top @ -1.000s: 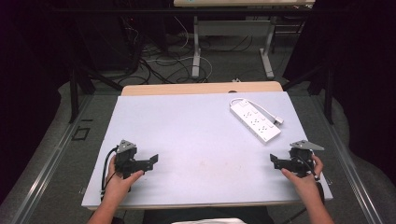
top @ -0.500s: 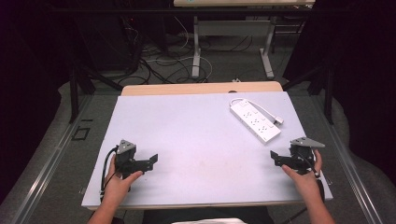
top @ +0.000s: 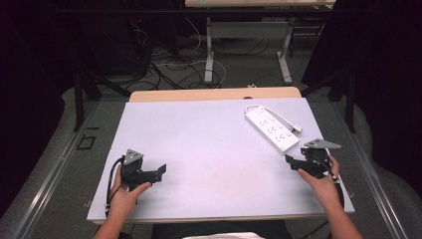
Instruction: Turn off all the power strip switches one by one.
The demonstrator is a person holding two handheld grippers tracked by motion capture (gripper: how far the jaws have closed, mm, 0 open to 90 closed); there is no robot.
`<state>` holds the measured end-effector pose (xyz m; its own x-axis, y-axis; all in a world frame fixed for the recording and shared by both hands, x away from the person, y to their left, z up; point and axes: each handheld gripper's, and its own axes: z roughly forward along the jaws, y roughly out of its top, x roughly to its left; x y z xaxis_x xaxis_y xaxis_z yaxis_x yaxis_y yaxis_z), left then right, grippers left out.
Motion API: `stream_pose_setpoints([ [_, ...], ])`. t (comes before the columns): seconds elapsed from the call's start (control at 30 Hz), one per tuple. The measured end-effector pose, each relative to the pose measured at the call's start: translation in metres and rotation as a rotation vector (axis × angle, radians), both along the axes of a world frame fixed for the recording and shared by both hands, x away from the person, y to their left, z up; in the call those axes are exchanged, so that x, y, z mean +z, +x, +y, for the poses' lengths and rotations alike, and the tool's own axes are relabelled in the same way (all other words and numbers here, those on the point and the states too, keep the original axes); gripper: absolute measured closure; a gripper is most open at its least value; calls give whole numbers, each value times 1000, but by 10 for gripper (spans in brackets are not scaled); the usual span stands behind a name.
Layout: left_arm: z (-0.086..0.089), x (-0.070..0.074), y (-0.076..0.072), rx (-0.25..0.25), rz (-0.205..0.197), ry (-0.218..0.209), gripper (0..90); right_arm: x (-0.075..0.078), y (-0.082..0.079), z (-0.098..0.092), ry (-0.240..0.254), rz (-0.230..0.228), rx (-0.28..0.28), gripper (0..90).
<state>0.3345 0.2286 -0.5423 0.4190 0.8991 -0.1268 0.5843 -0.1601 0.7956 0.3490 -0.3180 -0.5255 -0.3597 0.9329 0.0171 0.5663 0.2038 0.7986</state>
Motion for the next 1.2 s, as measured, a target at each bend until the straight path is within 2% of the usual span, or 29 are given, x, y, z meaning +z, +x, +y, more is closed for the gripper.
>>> stream_pose_setpoints([
  [0.13,0,0,0,-4,11,6,14,5,6,6,4,-8,15,338],
  [0.17,-1,-1,0,3,0,5,15,6,8,7,2,-11,22,346],
  [0.4,0,0,0,-5,14,11,24,17,22,15,-2,20,48,352],
  [0.53,0,0,0,-5,15,7,25,25,29,19,-22,15,53,353],
  [0.57,-1,-1,0,-1,5,5,25,26,30,20,-29,15,57,353],
  [1.07,0,1,-1,1,10,-6,32,42,56,26,-61,51,64,352],
  [1.2,0,1,-1,0,11,-6,34,46,65,29,-85,58,74,353],
])
